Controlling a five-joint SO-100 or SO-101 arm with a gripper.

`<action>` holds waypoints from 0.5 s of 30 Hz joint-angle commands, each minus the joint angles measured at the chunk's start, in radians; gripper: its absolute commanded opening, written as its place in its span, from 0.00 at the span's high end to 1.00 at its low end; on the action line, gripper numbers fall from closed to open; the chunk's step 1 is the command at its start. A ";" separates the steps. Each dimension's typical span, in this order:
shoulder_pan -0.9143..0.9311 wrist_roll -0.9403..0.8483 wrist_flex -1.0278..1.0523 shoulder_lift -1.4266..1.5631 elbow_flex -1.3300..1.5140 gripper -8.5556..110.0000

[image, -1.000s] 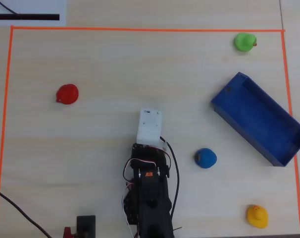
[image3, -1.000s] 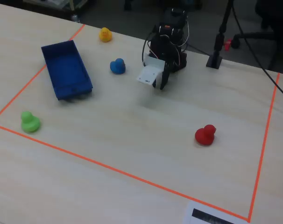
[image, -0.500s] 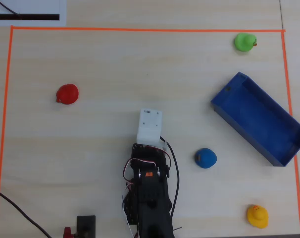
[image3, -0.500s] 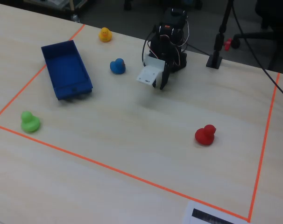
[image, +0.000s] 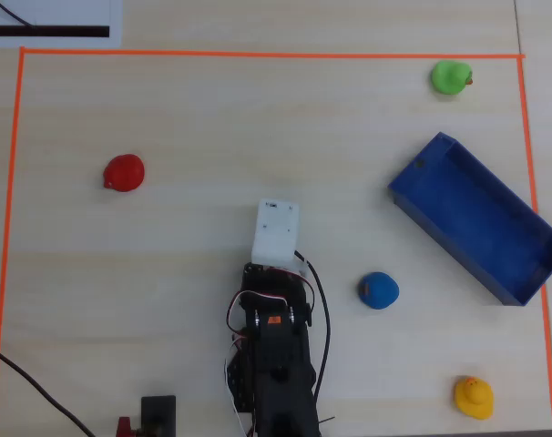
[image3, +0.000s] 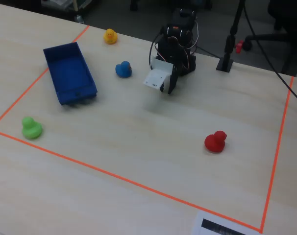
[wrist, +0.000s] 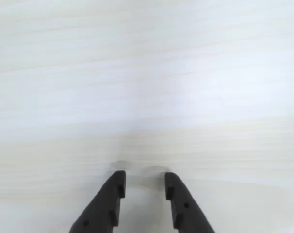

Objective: Grasp yellow duck and put it into box.

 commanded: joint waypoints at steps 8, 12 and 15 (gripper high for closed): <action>0.006 0.011 0.021 0.000 -0.006 0.85; 0.000 0.011 0.021 0.000 -0.006 0.86; -0.008 0.005 0.021 0.000 -0.006 0.92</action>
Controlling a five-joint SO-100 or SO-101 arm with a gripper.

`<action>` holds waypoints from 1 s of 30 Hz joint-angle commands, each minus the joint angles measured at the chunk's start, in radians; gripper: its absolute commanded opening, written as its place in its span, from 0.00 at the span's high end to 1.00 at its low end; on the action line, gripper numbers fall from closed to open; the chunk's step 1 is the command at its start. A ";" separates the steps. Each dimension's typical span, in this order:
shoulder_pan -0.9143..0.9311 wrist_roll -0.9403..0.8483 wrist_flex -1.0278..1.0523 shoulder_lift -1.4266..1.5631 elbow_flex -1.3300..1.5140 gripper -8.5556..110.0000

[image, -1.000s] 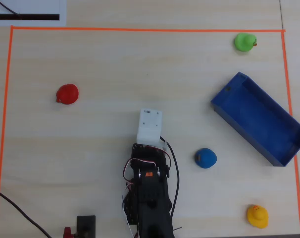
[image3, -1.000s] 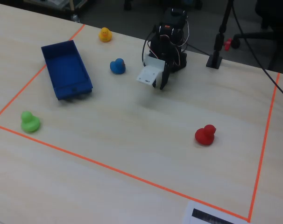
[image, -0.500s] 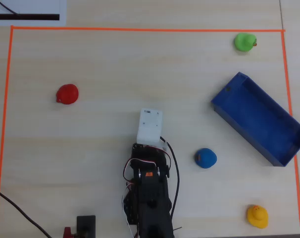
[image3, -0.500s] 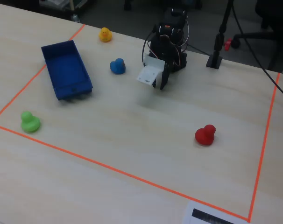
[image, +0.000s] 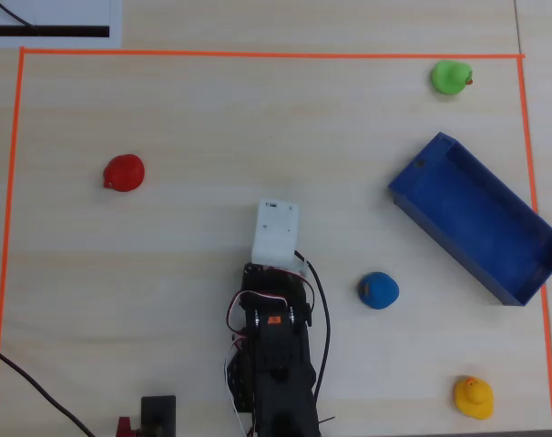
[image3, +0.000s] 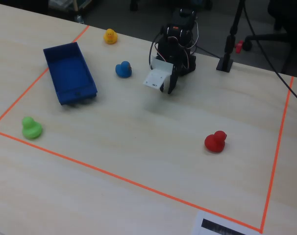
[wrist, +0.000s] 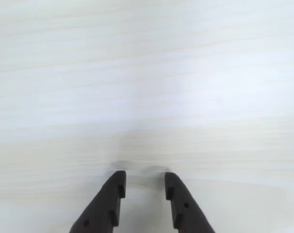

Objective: Grasp yellow duck and put it into box.

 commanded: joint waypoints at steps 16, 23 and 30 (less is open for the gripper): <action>0.052 -0.241 -0.135 -0.002 -0.006 0.93; 0.103 -0.183 -0.302 -0.002 -0.164 0.93; 0.169 -0.061 -0.499 -0.209 -0.463 0.93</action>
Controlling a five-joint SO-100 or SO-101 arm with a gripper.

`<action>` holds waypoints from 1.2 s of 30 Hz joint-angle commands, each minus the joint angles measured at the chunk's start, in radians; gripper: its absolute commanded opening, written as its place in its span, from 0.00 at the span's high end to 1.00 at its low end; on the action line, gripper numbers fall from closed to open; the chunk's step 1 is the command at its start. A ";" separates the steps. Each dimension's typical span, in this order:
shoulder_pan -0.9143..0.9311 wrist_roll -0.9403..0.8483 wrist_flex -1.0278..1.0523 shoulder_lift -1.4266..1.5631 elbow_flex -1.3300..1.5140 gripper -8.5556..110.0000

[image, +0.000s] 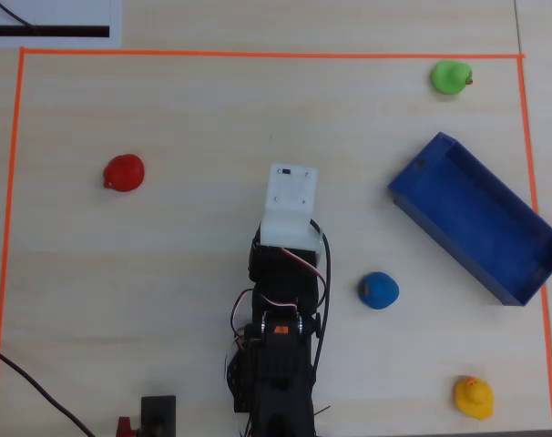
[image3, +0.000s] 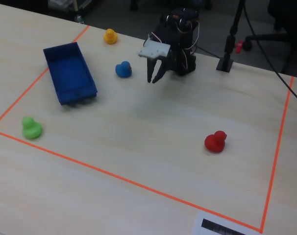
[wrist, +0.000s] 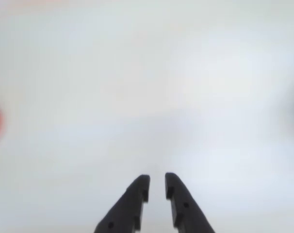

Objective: Grasp yellow duck and put it into box.

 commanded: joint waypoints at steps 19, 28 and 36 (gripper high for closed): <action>1.015 0.321 0.008 -1.243 -1.454 0.93; 1.476 0.328 0.287 -1.313 -1.545 0.93; 1.667 0.235 0.575 -1.285 -1.532 0.93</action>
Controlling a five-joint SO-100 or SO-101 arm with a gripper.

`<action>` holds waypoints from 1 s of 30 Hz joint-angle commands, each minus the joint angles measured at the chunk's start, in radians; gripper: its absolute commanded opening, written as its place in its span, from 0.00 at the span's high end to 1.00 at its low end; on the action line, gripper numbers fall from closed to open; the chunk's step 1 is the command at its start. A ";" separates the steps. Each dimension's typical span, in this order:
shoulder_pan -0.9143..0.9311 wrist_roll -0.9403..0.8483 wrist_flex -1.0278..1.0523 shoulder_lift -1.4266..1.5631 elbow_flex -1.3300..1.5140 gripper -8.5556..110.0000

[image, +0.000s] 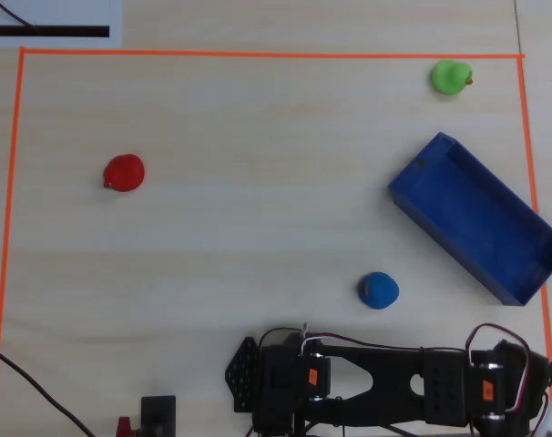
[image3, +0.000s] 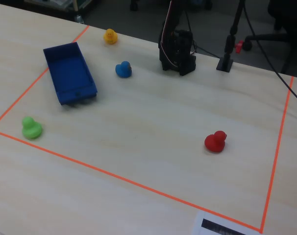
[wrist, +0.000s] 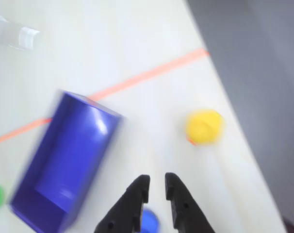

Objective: Grasp yellow duck and put it into box.

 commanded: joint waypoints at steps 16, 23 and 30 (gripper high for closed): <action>0.293 -0.287 -0.109 -0.025 0.295 0.78; 0.282 -0.290 -0.167 -0.106 0.308 0.69; 0.215 -0.290 -0.115 -0.245 0.196 0.62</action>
